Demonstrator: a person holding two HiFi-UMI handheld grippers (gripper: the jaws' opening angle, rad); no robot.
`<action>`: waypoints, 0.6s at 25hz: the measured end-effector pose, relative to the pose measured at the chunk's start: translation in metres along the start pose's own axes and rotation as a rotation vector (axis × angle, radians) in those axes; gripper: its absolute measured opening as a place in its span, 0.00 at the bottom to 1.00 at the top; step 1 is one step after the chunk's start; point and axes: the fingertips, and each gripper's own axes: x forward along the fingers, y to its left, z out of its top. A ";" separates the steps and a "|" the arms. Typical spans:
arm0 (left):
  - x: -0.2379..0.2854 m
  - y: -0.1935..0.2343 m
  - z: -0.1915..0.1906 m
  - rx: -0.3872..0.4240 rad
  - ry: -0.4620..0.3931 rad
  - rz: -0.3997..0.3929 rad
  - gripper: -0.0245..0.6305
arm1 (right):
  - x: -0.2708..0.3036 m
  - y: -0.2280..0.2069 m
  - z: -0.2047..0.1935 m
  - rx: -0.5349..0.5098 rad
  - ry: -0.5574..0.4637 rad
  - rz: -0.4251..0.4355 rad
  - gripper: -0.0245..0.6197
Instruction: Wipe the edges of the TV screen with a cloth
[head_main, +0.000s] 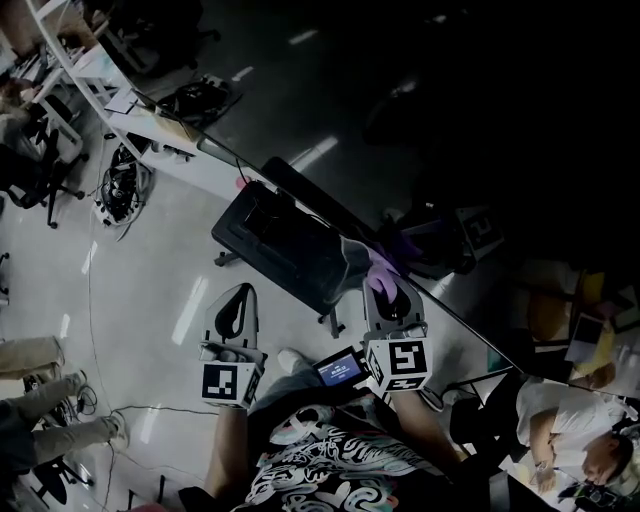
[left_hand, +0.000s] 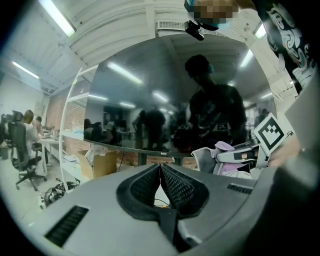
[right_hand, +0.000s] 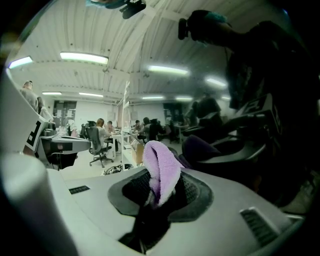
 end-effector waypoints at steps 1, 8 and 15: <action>0.000 0.000 0.000 -0.001 0.001 0.001 0.07 | 0.000 0.000 0.000 0.000 0.002 0.001 0.22; 0.002 0.025 0.001 -0.005 -0.002 0.014 0.06 | 0.021 0.014 0.000 0.000 0.021 0.013 0.22; -0.001 0.049 0.001 -0.015 0.000 0.033 0.07 | 0.037 0.023 0.007 -0.036 0.028 0.020 0.21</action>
